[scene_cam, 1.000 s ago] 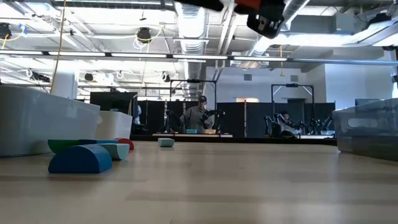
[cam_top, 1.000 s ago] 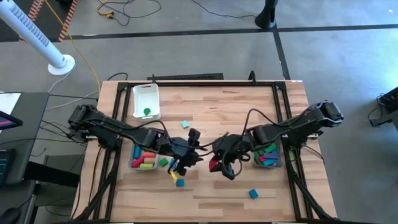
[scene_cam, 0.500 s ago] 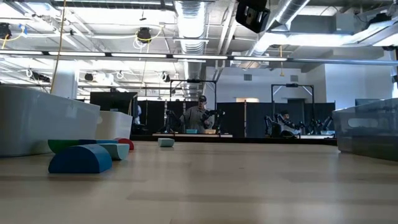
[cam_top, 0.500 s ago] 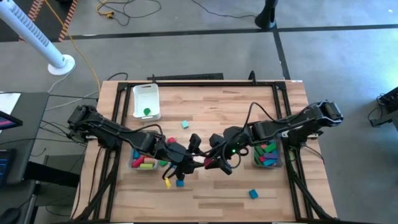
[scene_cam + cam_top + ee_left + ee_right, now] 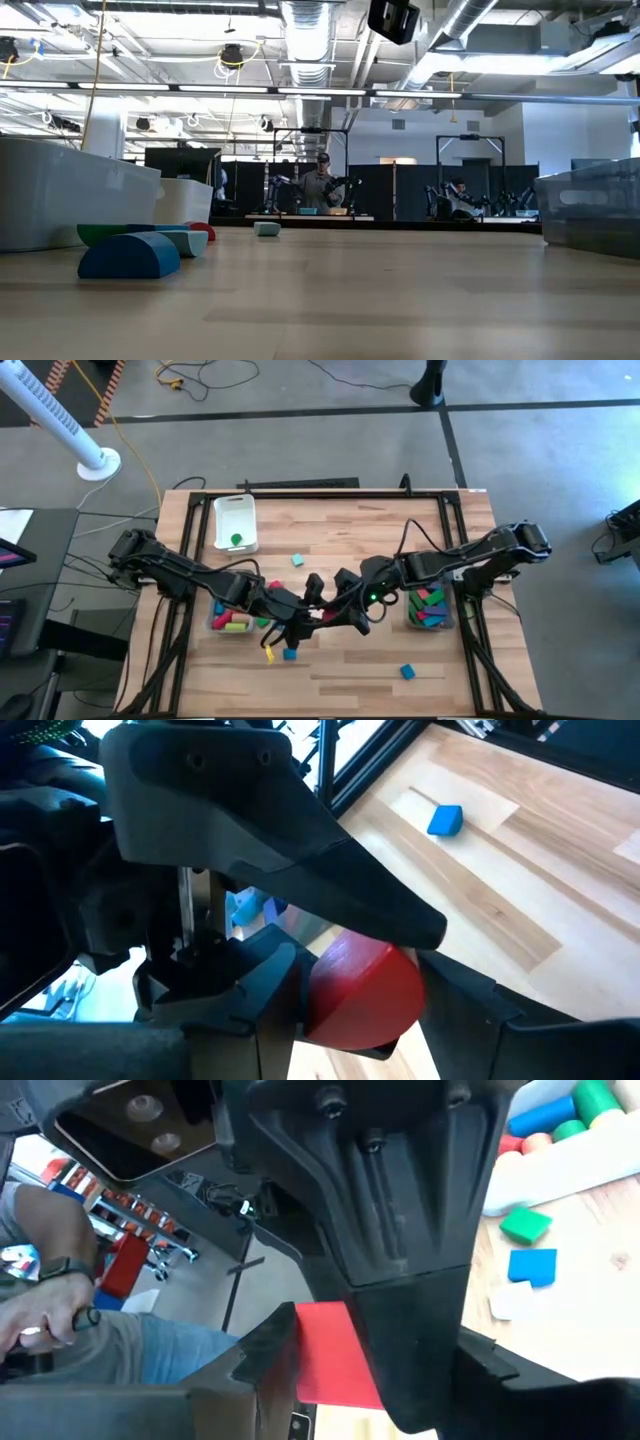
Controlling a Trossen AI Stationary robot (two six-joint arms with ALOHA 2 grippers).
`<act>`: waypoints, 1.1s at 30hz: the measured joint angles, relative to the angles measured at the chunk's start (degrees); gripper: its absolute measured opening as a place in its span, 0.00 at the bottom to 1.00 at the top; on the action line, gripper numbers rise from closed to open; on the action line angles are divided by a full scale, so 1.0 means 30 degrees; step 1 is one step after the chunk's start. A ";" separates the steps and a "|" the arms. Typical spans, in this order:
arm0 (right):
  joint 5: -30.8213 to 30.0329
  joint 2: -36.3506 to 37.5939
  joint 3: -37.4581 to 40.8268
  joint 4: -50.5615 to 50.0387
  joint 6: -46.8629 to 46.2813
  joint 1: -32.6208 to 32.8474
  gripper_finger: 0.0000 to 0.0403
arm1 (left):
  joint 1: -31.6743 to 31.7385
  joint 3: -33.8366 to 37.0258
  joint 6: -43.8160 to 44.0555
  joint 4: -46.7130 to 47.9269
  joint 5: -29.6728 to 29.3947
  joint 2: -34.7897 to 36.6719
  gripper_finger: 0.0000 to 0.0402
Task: Sort blocks by size
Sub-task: Put the red semicircular block into the white bin
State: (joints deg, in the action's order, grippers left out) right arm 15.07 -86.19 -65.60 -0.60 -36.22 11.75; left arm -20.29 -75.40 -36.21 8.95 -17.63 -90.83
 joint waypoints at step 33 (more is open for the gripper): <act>-0.0210 -0.0055 0.0022 -0.3506 -0.0696 -0.0226 0.61 | 0.0380 0.0007 0.2596 0.2262 -0.0778 0.0042 0.22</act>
State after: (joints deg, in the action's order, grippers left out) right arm 14.44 -86.36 -65.54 -11.11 -38.30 11.07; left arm -19.16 -75.37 -28.42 15.74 -19.97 -90.70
